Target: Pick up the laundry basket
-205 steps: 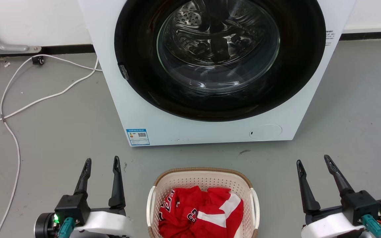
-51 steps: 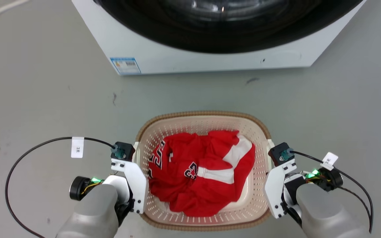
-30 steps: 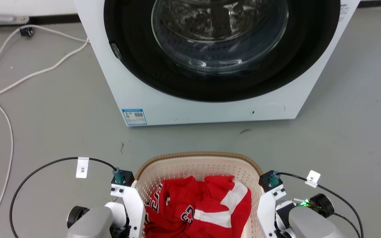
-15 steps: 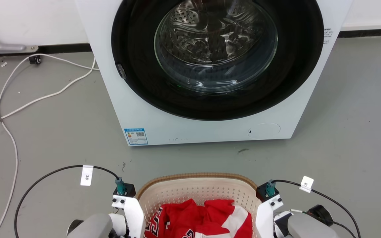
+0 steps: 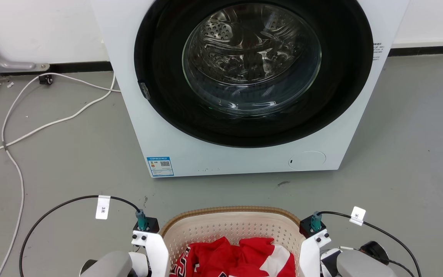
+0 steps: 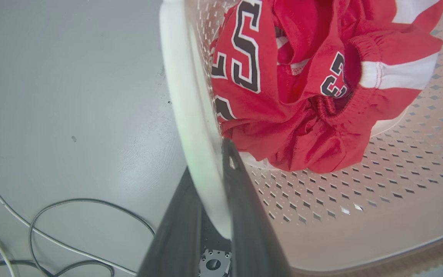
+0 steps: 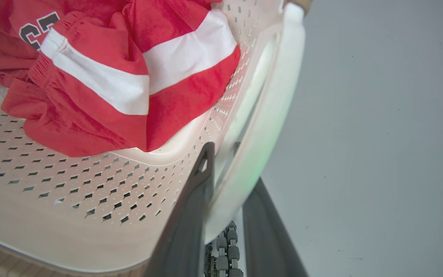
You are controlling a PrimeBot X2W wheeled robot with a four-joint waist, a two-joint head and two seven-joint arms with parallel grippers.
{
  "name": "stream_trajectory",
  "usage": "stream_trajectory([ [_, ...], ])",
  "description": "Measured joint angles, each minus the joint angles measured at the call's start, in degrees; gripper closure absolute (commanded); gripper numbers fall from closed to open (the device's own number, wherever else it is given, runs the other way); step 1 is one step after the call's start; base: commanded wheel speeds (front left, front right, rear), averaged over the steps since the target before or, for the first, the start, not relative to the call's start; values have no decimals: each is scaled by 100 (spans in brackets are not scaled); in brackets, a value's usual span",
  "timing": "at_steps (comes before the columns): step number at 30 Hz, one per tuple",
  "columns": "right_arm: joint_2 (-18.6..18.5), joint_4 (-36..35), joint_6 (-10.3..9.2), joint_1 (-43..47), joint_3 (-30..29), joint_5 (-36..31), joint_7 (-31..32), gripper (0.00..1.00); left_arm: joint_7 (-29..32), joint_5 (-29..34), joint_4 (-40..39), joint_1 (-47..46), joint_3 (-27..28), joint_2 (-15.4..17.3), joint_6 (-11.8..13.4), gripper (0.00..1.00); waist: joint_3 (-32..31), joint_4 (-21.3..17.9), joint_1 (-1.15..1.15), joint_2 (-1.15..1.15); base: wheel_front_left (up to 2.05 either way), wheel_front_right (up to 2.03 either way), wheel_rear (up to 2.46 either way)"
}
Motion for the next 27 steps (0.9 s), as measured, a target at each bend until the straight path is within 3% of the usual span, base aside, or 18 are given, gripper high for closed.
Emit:
stream_trajectory([
  [27, -22, 203, 0, -226, 732, 720, -250, 100, -148, -402, 136, -151, -422, -54, 0, 100, 50, 9, 1, 0, 0, 0, 0],
])
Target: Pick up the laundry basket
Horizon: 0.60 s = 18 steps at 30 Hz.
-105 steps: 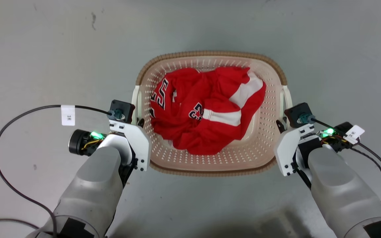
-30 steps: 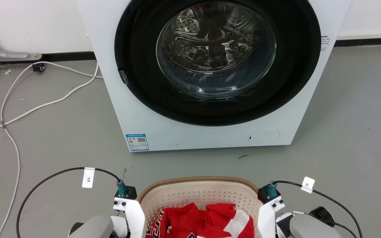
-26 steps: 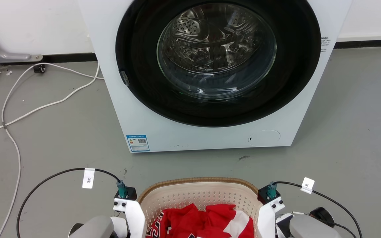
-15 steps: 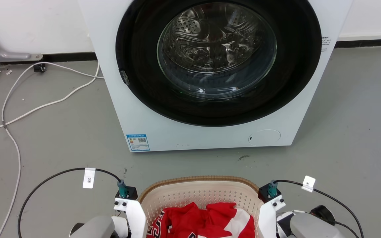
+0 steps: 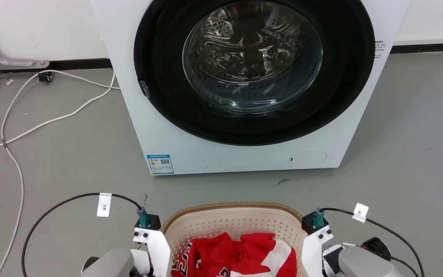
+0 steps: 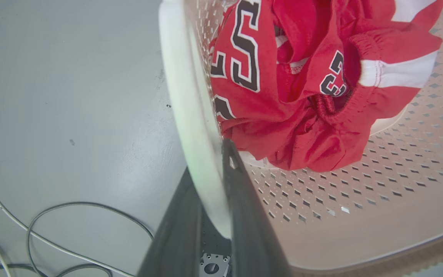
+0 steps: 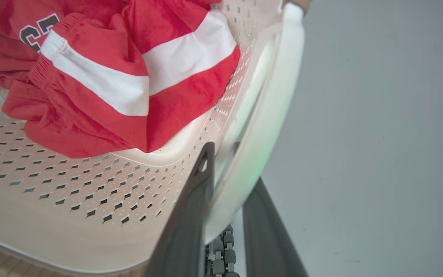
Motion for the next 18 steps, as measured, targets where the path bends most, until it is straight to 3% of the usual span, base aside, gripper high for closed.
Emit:
stream_trajectory([
  [18, 11, 52, 0, -37, 213, 223, -42, 100, -57, -240, 40, -33, -227, -3, 1, 100, 27, 24, 0, 0, 0, 0, 0],
])
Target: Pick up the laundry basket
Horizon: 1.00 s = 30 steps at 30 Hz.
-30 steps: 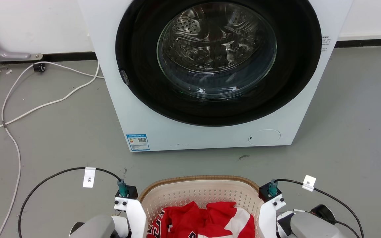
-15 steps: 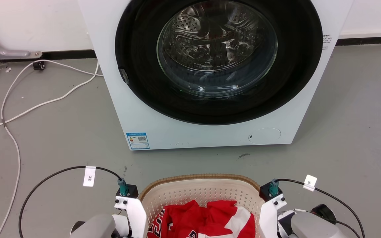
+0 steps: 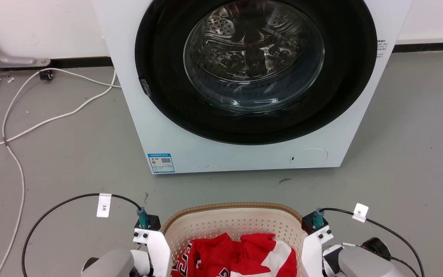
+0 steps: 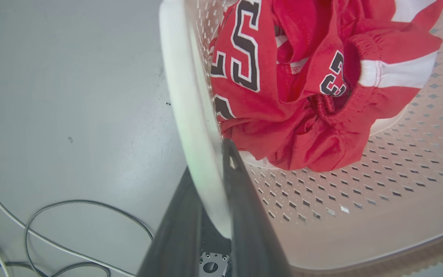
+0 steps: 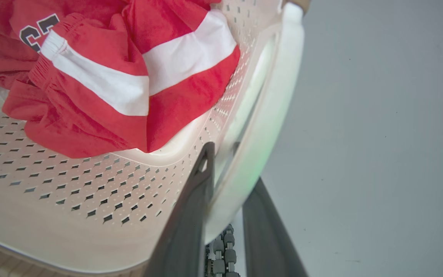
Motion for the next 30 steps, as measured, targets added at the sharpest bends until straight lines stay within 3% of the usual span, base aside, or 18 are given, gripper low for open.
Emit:
stream_trajectory([
  [30, 14, 27, 0, -33, 120, 141, -18, 100, -65, -280, 21, -63, -323, 23, -1, 100, 3, 7, 0, 0, 0, 0, 0],
])
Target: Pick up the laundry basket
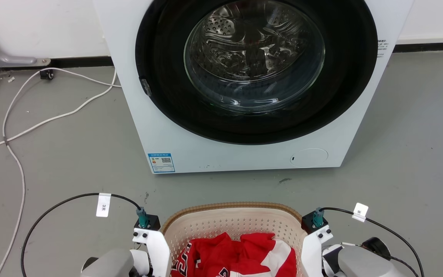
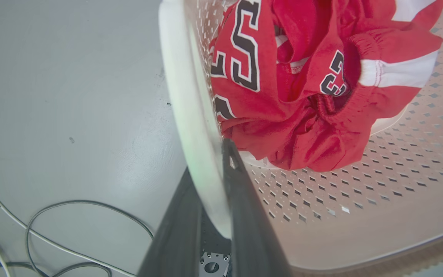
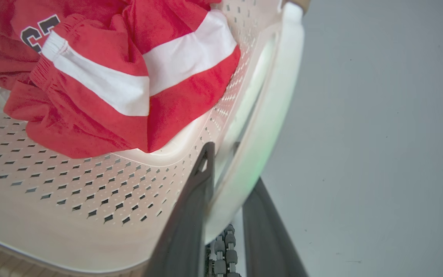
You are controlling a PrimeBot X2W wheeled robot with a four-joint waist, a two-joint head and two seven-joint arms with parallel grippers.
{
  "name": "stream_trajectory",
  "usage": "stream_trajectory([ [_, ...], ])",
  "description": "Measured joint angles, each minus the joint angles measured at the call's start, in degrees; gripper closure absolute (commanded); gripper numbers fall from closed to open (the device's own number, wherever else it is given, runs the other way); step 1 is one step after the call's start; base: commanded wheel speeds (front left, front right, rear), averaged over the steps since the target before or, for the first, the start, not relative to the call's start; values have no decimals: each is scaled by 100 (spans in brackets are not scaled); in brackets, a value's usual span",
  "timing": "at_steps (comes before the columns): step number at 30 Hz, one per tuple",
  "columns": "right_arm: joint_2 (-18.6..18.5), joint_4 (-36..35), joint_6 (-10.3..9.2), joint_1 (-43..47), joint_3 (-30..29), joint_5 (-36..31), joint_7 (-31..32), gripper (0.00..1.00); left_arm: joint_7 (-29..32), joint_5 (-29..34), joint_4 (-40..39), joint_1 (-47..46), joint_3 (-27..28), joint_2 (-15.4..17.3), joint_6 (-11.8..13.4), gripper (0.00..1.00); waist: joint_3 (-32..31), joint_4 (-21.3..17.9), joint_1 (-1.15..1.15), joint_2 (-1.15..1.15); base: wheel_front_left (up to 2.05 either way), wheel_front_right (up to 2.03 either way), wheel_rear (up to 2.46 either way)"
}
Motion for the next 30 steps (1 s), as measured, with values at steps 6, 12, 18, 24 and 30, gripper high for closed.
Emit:
stream_trajectory([
  [6, 0, 1, 0, 0, 8, 0, -1, 100, -23, -64, 5, -1, -48, 4, 0, 100, 4, -10, 0, 0, 0, 0, 0],
  [12, 0, 1, 0, 0, 14, 1, 0, 100, -45, -94, 3, -1, -93, 7, 0, 100, 9, -17, 0, 0, 0, 0, 0],
  [18, 0, 4, 0, 0, 18, 2, -1, 100, -51, -135, 1, -13, -131, 12, 1, 100, 13, -16, 0, 0, 0, 0, 0],
  [24, 0, 5, 0, 0, 20, 8, -5, 100, -53, -174, 0, -35, -167, 14, 0, 100, 17, -9, 0, 0, 0, 0, 0],
  [30, 0, 5, 0, -1, 21, 7, -5, 100, -68, -190, 1, -38, -200, 14, 0, 100, 24, 0, 0, 0, 0, 0, 0],
])
